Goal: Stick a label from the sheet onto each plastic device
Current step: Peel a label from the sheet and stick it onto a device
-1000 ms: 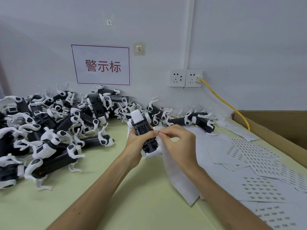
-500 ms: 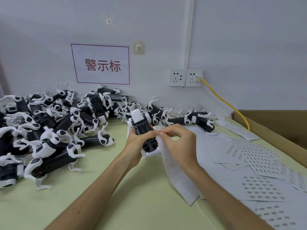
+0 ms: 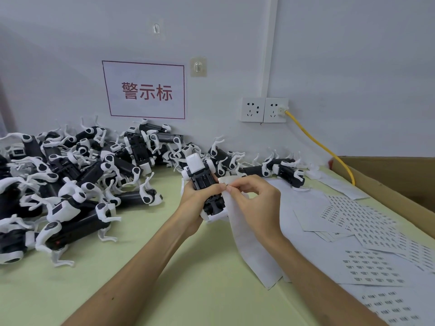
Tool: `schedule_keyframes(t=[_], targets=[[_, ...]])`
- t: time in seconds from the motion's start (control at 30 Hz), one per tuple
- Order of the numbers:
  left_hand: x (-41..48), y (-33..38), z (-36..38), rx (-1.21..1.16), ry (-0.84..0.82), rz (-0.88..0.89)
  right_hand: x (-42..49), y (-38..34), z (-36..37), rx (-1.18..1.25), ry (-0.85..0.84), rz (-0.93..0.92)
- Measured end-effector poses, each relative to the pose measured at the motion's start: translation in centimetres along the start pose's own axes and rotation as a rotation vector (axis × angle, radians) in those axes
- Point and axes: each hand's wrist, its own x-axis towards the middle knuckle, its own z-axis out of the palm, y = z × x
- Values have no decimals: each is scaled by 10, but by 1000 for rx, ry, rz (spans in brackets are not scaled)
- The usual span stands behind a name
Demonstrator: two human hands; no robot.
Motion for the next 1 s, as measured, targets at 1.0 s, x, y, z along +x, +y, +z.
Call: schedule_keyframes(t=[1.0], targets=[[1, -2, 0, 27, 41, -8, 0, 2, 1, -7, 8, -8]])
